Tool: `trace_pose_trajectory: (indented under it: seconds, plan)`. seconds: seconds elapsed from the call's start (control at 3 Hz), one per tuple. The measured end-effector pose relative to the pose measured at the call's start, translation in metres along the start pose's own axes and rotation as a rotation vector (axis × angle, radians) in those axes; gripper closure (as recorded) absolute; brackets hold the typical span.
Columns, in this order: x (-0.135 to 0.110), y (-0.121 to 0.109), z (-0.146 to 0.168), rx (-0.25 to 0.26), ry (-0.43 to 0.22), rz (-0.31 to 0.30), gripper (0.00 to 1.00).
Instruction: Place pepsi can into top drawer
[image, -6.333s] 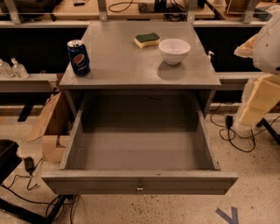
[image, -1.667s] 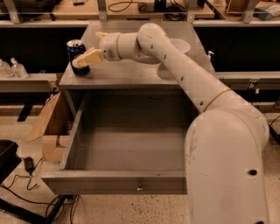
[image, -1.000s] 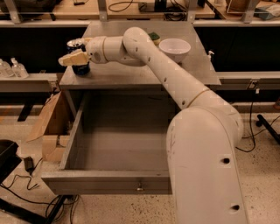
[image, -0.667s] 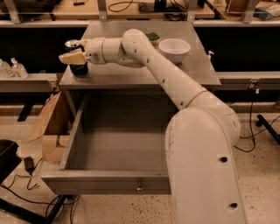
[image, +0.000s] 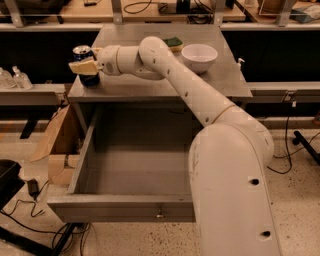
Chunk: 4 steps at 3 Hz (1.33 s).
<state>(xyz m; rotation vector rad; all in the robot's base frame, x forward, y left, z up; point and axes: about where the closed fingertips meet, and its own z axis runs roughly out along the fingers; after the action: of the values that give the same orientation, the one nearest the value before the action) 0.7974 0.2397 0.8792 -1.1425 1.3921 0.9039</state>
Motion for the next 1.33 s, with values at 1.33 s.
trace_pose_trajectory:
  seconds: [1.33]
  plan:
    - [-0.0021,-0.0001,-0.0003,0.000,0.000,0.000,1.00]
